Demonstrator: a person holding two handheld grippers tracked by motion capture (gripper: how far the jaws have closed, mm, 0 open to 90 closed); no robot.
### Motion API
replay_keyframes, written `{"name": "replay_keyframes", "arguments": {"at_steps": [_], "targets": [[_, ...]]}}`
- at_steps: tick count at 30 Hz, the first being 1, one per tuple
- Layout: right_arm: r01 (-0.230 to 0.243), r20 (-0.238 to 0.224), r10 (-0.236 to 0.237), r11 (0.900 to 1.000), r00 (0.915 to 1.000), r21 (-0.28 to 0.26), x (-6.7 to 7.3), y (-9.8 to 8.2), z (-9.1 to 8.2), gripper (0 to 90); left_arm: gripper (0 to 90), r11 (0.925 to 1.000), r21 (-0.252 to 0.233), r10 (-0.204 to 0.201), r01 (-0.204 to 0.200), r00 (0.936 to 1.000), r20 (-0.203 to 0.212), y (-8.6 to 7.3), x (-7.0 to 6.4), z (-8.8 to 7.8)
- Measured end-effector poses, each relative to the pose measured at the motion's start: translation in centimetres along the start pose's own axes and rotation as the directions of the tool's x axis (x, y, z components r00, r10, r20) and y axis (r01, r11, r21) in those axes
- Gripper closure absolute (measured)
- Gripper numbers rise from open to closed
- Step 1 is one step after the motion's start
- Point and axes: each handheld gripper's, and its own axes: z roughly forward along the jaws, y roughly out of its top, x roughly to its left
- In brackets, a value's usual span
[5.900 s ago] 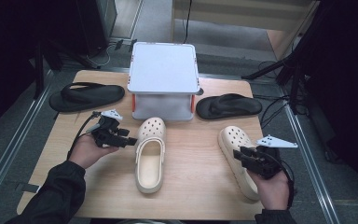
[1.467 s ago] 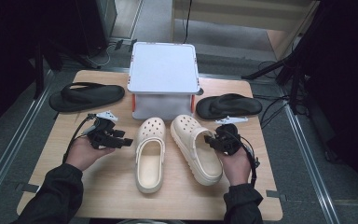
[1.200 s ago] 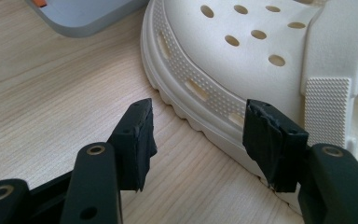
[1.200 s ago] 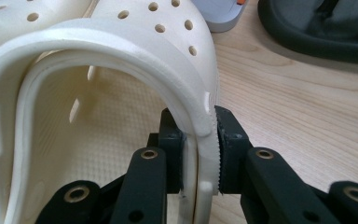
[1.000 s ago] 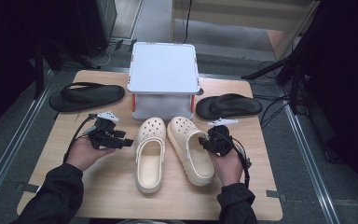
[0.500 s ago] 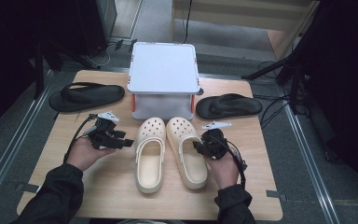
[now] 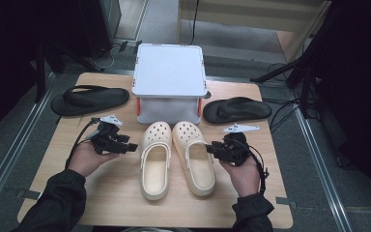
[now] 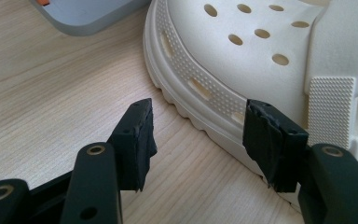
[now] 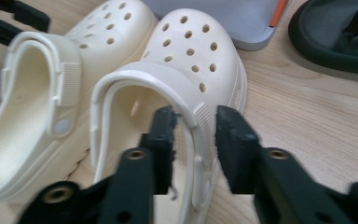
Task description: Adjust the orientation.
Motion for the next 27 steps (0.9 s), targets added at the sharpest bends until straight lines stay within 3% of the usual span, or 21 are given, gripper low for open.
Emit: {"name": "replay_keyframes", "arguments": {"at_steps": [1, 3, 10, 13, 19, 27], "targets": [[0.0, 0.0, 0.0, 1.0, 1.0, 0.0, 0.0, 0.0, 0.0, 76.1, 43.7, 1.0, 0.0, 0.0, 0.0, 1.0, 0.0, 0.0, 0.0, 0.0], [-0.011, -0.026, 0.011, 1.0, 0.9996, -0.009, -0.7, -0.2, -0.8, 88.0, 43.7, 1.0, -0.001, 0.001, -0.001, 1.0, -0.001, 0.0, 0.0, 0.0], [-0.032, -0.009, 0.032, 0.999, 0.9995, -0.027, -2.2, -0.7, -1.2, 90.0, 43.7, 1.0, -0.002, -0.001, 0.001, 1.0, -0.001, 0.0, 0.0, 0.0], [-0.039, 0.019, 0.04, 0.999, 0.999, -0.025, -3.1, -1.0, -0.3, 90.0, 43.7, 1.0, -0.001, -0.002, 0.002, 1.0, -0.002, 0.0, 0.0, 0.0], [-0.022, 0.036, 0.021, 1.0, 0.9991, 0.006, -3.6, -0.9, 1.5, 90.0, 43.8, 1.0, 0.002, 0.0, 0.0, 1.0, 0.002, 0.0, 0.0, 0.0], [-0.022, -0.001, 0.022, 0.998, 0.9997, 0.054, -3.5, -1.1, 3.1, 90.0, 43.8, 1.0, 0.006, 0.007, -0.007, 1.0, 0.002, 0.0, 0.1, 0.1]]}}
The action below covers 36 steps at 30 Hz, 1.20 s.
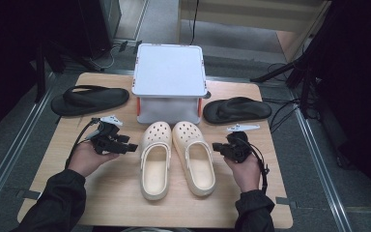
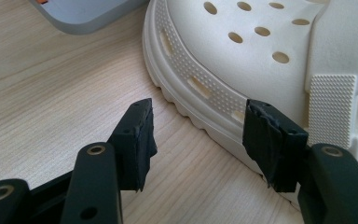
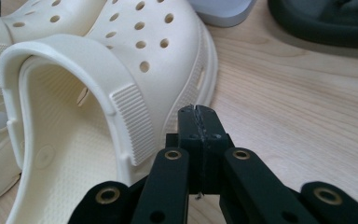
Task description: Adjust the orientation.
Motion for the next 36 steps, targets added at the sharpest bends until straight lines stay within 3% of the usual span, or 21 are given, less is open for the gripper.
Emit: {"name": "replay_keyframes", "arguments": {"at_steps": [17, 22, 26, 28, 33, 36], "targets": [[-0.034, -0.077, 0.035, 0.999, 0.9964, 0.016, 0.7, -0.5, 0.6, 90.0, 45.0, 0.9999, 0.013, 0.004, -0.004, 1.0, 0.006, 0.0, -0.2, 0.3], [-0.023, -0.087, 0.025, 0.999, 0.9959, 0.026, 1.2, -0.6, 0.8, 90.0, 51.9, 0.9995, 0.027, 0.017, -0.017, 0.9997, 0.02, -0.1, -0.5, 0.5], [-0.01, -0.083, 0.012, 1.0, 0.9965, 0.023, 1.5, -0.6, 0.8, 90.0, 62.7, 0.9998, 0.01, 0.014, -0.015, 0.9994, 0.032, 0.0, -0.6, 0.3], [-0.008, -0.073, 0.009, 1.0, 0.9973, 0.009, 1.4, -0.5, 0.9, 90.0, 75.3, 1.0, 0.003, -0.004, 0.004, 0.9982, 0.06, 0.0, -0.5, 0.3], [-0.01, -0.066, 0.01, 1.0, 0.9978, 0.003, 1.4, -0.3, 1.3, 90.0, 89.0, 0.9998, 0.018, 0.003, -0.004, 0.9968, 0.079, 0.0, -0.6, 0.7], [-0.01, -0.064, 0.01, 1.0, 0.9979, 0.003, 1.4, -0.3, 1.3, 90.0, 90.0, 0.9996, 0.026, -0.007, 0.005, 0.995, 0.099, 0.0, -0.5, 1.1]]}}
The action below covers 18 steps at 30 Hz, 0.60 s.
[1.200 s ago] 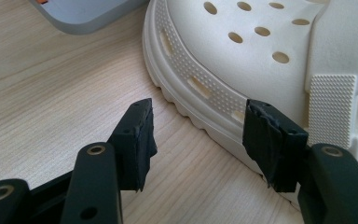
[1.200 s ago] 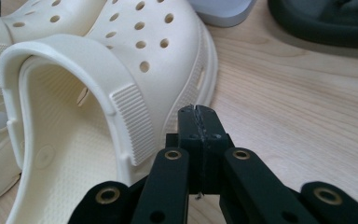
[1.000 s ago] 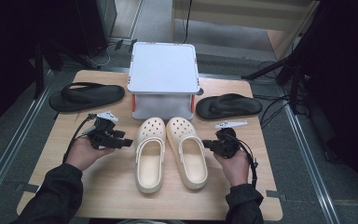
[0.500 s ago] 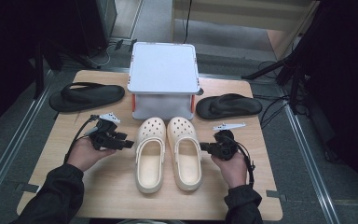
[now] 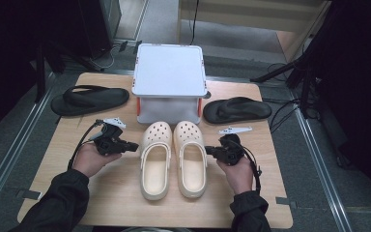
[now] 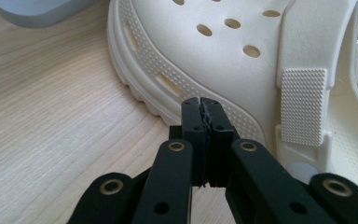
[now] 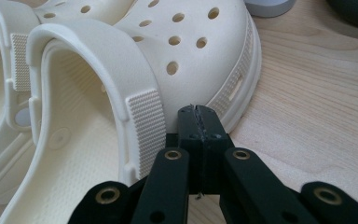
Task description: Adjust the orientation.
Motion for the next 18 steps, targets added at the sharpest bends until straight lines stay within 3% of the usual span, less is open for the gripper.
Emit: {"name": "replay_keyframes", "arguments": {"at_steps": [5, 18], "targets": [[-0.002, -0.005, 0.002, 1.0, 1.0, 0.004, 0.1, 0.0, 0.1, 90.0, 90.0, 0.999, 0.045, 0.006, -0.006, 1.0, 0.002, 0.0, -0.3, 1.2], [0.021, -0.013, -0.021, 1.0, 0.9997, 0.003, 0.3, 0.1, 0.2, 90.0, 90.0, 0.999, 0.045, 0.006, -0.006, 0.9998, 0.018, 0.0, -0.7, 1.5]]}}
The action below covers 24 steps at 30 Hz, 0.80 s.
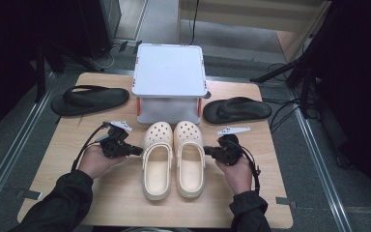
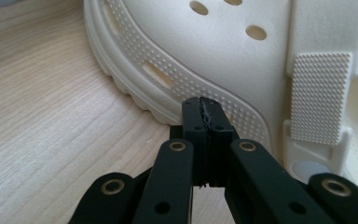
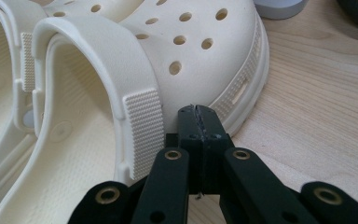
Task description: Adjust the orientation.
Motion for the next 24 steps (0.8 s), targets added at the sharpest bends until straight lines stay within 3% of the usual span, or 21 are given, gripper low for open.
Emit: {"name": "replay_keyframes", "arguments": {"at_steps": [5, 11, 17, 19, 21, 22, 24], "targets": [[-0.001, -0.003, 0.001, 1.0, 1.0, -0.002, 0.1, 0.0, 0.1, 90.0, 90.0, 0.9998, 0.006, 0.017, -0.017, 0.9999, 0.003, 0.0, -0.3, 0.2], [0.001, 0.002, -0.001, 1.0, 1.0, -0.009, 0.1, 0.0, 0.1, 90.0, 89.4, 1.0, 0.002, 0.006, -0.006, 1.0, 0.008, 0.0, -0.1, 0.0], [-0.006, 0.007, 0.007, 0.996, 1.0, -0.093, -0.2, -0.1, -1.6, 87.8, 88.0, 0.9972, -0.062, -0.043, 0.043, 0.999, 0.009, 0.2, 0.6, -1.6], [-0.009, 0.007, 0.01, 0.994, 0.9999, -0.105, -0.1, -0.1, -2.0, 86.4, 87.0, 0.997, -0.063, -0.044, 0.045, 0.9989, 0.014, 0.4, 0.7, -2.0], [0.0, 0.012, 0.001, 0.991, 0.9999, -0.131, 0.1, -0.2, -2.8, 84.5, 84.1, 0.9956, -0.082, -0.045, 0.046, 0.9989, 0.013, 0.7, 0.7, -2.5], [0.001, 0.007, 0.0, 0.987, 1.0, -0.161, 0.4, -0.3, -3.5, 79.9, 78.6, 0.9949, -0.089, -0.046, 0.047, 0.9987, 0.023, 0.8, 0.7, -2.6], [0.001, 0.007, 0.001, 0.986, 1.0, -0.169, 0.5, -0.4, -3.7, 77.1, 74.1, 0.9951, -0.089, -0.041, 0.043, 0.9989, 0.024, 1.0, 0.6, -2.8]]}}
